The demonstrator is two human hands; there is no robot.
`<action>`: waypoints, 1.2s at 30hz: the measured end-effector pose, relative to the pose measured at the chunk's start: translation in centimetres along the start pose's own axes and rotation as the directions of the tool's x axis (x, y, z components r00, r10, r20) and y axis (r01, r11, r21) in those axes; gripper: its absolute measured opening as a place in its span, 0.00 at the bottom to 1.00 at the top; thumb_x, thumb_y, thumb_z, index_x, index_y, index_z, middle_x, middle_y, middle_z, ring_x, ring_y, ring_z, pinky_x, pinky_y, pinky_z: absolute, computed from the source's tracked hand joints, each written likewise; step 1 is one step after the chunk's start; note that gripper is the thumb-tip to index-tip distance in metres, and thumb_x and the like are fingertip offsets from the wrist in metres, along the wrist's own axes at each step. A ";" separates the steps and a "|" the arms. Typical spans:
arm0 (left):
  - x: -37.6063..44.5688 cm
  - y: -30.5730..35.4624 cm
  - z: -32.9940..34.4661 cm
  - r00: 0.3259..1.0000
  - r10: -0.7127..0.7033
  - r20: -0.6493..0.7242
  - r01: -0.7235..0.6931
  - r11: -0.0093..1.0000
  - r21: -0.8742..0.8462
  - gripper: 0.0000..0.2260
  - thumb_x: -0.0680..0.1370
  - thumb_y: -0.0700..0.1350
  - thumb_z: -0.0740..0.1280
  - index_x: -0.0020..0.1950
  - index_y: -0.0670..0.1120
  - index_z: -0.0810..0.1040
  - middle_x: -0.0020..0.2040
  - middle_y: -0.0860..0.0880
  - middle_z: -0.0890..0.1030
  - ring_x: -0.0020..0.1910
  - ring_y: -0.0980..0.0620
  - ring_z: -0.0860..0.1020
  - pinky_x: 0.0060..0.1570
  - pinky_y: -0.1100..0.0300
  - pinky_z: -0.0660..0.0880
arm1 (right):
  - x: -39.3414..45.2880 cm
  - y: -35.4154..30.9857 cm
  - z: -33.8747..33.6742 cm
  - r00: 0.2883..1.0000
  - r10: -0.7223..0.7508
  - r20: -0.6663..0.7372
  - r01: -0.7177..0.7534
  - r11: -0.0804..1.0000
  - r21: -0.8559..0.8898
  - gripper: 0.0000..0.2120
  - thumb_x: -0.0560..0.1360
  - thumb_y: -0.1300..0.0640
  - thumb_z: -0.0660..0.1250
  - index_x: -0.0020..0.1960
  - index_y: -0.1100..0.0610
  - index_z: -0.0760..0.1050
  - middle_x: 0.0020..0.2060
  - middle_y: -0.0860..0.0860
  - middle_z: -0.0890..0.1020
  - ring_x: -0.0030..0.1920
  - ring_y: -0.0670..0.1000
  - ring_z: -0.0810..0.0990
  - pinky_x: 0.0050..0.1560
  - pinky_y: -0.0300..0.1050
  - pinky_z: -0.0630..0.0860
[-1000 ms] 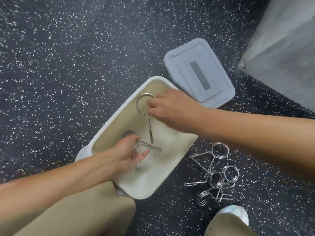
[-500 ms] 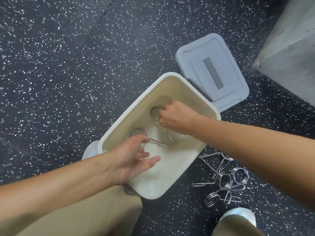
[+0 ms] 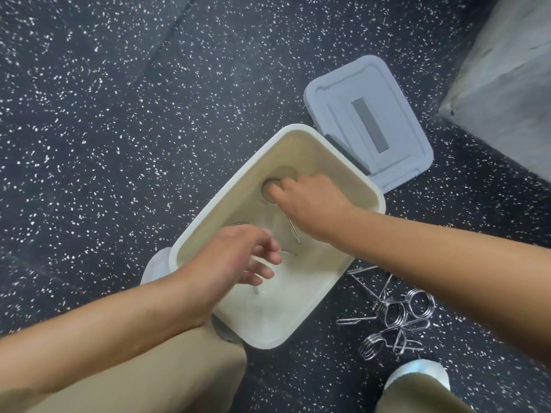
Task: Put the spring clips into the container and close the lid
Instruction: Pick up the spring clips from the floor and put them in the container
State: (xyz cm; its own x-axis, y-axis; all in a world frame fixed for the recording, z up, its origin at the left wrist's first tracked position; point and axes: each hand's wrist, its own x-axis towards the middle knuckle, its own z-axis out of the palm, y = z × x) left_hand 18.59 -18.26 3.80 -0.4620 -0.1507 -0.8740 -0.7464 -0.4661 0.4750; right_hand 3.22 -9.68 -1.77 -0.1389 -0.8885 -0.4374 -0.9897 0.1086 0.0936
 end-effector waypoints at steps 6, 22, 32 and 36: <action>-0.7 0.9 1.7 0.992 0.072 0.101 -0.096 0.963 0.250 0.13 0.78 0.50 0.66 0.48 0.40 0.81 0.42 0.45 0.87 0.35 0.51 0.80 0.42 0.53 0.72 | -5.5 1.4 -3.7 0.983 0.100 -0.154 -0.061 0.968 0.243 0.14 0.72 0.65 0.63 0.53 0.52 0.65 0.33 0.51 0.70 0.29 0.56 0.65 0.24 0.43 0.54; -2.0 4.5 9.0 0.862 0.248 0.443 -0.497 0.590 0.637 0.11 0.81 0.55 0.63 0.46 0.50 0.79 0.44 0.53 0.85 0.41 0.56 0.81 0.47 0.53 0.76 | -26.9 7.8 0.7 0.863 0.504 0.014 -0.468 0.790 0.396 0.13 0.80 0.45 0.54 0.57 0.49 0.73 0.38 0.47 0.84 0.32 0.56 0.81 0.32 0.49 0.76; -3.6 7.0 14.9 0.815 -0.016 0.579 -0.579 0.028 0.815 0.11 0.79 0.61 0.59 0.48 0.57 0.76 0.45 0.57 0.82 0.43 0.59 0.79 0.48 0.54 0.78 | -31.3 3.2 9.4 0.655 0.711 0.257 -0.683 0.410 0.605 0.09 0.81 0.46 0.57 0.55 0.48 0.74 0.40 0.47 0.84 0.40 0.54 0.80 0.38 0.49 0.75; -2.9 7.5 17.9 0.800 -0.137 0.584 -0.599 -0.219 0.770 0.11 0.79 0.62 0.57 0.49 0.58 0.75 0.45 0.59 0.81 0.42 0.60 0.79 0.47 0.54 0.78 | -31.3 2.0 11.8 0.592 0.746 0.304 -0.688 0.272 0.673 0.08 0.81 0.47 0.59 0.53 0.48 0.75 0.35 0.46 0.81 0.36 0.53 0.79 0.36 0.49 0.76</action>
State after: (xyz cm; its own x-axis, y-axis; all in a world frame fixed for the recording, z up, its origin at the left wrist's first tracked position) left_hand 5.78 -5.73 11.75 -0.5469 0.4524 -0.7045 0.0718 0.8637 0.4989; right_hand 5.21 23.54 1.56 -0.8313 -0.3096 -0.4616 -0.1975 0.9408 -0.2754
